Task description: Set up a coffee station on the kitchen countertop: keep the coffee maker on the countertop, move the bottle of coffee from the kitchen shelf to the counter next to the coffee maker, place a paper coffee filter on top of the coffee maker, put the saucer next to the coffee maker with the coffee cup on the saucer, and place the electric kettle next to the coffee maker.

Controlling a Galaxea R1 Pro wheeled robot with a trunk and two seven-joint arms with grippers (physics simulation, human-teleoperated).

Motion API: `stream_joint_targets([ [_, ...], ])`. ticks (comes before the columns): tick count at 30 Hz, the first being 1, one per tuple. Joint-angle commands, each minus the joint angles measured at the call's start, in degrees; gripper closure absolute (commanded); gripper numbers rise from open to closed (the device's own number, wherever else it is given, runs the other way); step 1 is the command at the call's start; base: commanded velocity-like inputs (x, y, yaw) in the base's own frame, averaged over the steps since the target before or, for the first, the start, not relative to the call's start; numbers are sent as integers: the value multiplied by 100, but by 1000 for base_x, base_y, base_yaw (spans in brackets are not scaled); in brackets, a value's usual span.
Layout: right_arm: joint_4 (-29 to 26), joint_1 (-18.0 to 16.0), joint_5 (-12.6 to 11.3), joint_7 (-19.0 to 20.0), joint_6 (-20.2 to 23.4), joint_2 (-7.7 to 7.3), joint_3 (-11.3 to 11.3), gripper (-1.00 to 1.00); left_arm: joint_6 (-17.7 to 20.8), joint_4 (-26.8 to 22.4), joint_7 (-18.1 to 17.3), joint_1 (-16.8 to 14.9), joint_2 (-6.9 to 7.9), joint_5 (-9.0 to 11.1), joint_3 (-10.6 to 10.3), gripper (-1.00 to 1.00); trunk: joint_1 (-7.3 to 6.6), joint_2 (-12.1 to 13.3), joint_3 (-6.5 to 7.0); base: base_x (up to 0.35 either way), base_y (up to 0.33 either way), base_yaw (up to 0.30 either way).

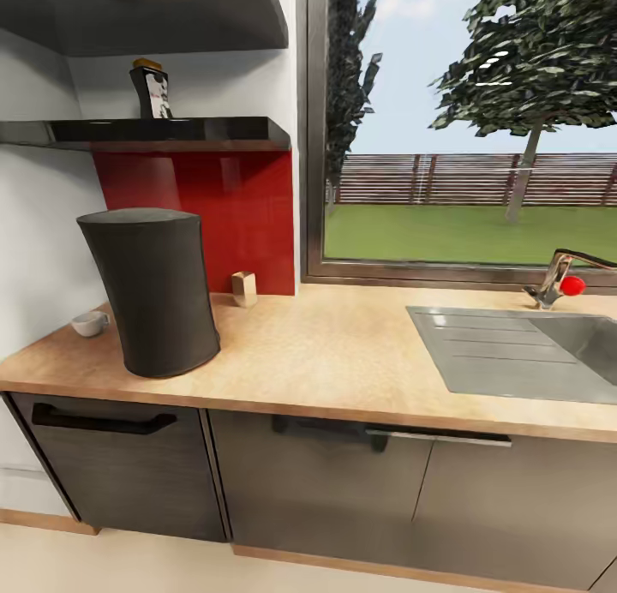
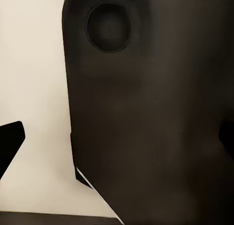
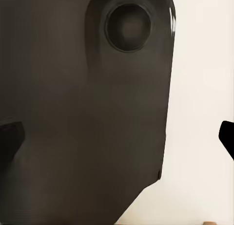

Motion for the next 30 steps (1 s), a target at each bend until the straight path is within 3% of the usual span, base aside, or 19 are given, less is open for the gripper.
stream_joint_targets([
  [1,-33,-34,18,7,-11,33,8,-100,-26,-33,-9,15,-9,16,-8,-100,0,-1,-3,0,0,0],
  [12,-225,-80,18,-4,-18,380,-11,-100,-26,-79,-9,17,-9,17,-9,-100,0,-1,-3,0,0,0],
  [16,-228,-80,18,-8,-18,392,-16,-100,-19,-79,-9,17,-9,7,-11,-100,0,-1,-3,0,0,0],
  [30,-229,-80,18,8,-18,396,-17,-100,6,-83,17,18,-9,35,-9,-100,-307,560,249,0,0,0],
])
